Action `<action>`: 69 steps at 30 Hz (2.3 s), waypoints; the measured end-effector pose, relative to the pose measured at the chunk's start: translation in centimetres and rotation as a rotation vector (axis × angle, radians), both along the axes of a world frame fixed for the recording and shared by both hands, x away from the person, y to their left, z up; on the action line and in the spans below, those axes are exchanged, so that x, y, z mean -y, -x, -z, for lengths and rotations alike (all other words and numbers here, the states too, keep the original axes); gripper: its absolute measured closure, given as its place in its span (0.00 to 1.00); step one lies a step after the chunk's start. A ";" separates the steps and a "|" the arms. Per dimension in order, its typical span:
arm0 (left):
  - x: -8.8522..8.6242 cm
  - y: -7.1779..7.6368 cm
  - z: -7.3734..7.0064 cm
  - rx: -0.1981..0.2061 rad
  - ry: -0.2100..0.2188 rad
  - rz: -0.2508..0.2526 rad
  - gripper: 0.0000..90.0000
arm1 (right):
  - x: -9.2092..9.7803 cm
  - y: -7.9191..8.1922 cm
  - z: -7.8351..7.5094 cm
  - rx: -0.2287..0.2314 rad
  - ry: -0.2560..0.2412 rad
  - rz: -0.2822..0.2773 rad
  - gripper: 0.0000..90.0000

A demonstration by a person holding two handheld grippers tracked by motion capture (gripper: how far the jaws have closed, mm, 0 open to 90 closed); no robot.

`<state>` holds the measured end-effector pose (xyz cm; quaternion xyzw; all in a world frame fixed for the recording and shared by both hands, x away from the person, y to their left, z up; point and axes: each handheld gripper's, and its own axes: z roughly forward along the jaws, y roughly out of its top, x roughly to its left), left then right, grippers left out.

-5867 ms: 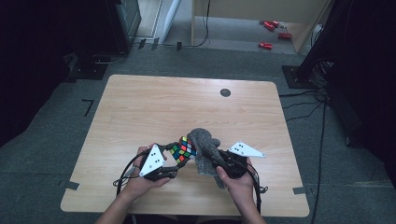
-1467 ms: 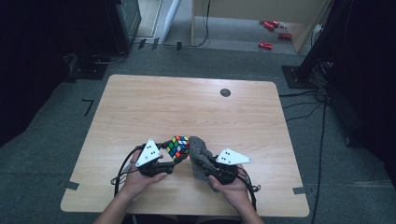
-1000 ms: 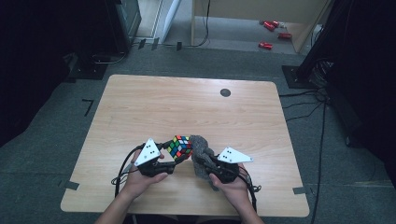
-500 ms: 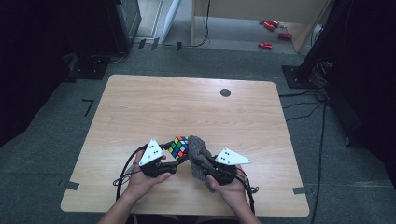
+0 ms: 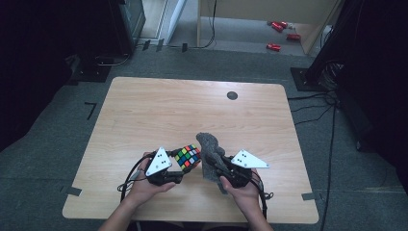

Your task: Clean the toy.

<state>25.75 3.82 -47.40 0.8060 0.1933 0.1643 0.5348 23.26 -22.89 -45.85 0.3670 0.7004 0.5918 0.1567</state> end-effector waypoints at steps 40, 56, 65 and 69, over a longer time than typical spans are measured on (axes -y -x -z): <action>-2.2 -0.4 -1.8 -0.032 0.222 0.054 0.39 | -0.9 -0.6 2.0 0.090 0.102 -0.133 0.82; -2.2 -0.6 -1.8 -0.050 0.207 0.025 0.39 | -2.5 -0.1 2.9 0.065 0.147 -0.169 0.82; -2.1 -0.6 -1.8 -0.067 0.205 0.038 0.39 | -1.3 -0.5 2.2 0.062 0.084 -0.104 0.82; -2.0 -0.7 -1.8 -0.077 0.214 0.019 0.39 | -2.2 -0.3 2.9 0.036 0.117 -0.143 0.82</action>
